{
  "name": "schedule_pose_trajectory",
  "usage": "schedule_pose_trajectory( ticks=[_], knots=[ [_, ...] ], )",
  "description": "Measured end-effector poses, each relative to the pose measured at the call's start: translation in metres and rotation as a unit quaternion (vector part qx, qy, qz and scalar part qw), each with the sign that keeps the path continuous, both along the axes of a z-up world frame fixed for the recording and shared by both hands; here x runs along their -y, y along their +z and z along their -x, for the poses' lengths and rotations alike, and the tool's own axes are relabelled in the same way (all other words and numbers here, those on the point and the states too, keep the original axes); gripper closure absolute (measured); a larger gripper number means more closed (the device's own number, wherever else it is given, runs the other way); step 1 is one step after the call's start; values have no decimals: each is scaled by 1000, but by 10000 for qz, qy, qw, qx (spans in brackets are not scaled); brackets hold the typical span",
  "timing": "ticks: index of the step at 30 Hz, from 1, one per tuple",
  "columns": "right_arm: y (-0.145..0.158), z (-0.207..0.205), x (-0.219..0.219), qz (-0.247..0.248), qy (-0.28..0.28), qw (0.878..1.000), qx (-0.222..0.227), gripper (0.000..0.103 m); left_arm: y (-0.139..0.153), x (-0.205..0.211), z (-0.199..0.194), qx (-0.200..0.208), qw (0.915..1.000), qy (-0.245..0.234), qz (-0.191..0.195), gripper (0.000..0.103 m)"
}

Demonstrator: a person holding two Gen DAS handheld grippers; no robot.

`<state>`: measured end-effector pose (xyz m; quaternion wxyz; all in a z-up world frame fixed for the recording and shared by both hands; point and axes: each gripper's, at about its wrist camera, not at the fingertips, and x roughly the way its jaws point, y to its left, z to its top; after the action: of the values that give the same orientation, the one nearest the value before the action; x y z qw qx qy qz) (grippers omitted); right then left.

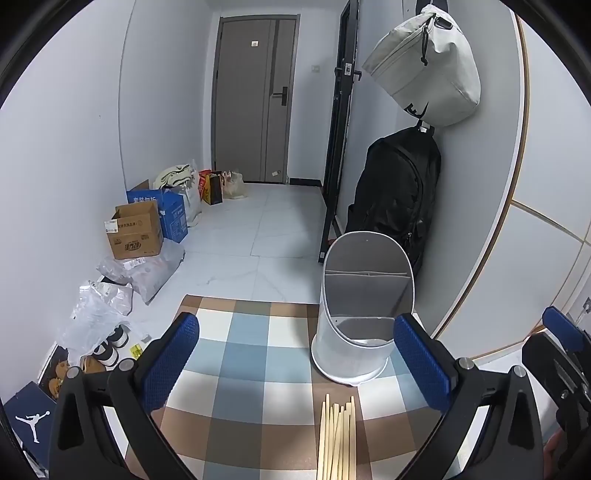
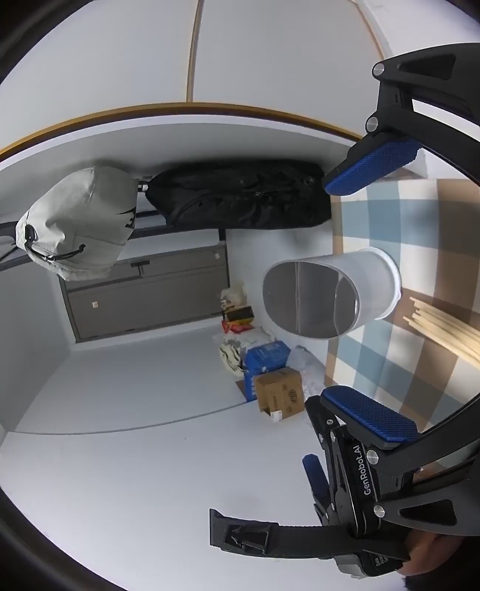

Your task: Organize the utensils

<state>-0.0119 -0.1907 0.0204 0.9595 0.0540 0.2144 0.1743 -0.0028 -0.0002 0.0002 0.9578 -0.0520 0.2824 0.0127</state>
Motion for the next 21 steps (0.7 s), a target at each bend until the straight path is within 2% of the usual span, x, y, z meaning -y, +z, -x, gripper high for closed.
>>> schedule_pose_trajectory(
  ticks=[21],
  knots=[
    [1,-4,-3,47,18,10000,-23,0,-4,-1,-1,-71,10000,0,-8,1]
  ],
)
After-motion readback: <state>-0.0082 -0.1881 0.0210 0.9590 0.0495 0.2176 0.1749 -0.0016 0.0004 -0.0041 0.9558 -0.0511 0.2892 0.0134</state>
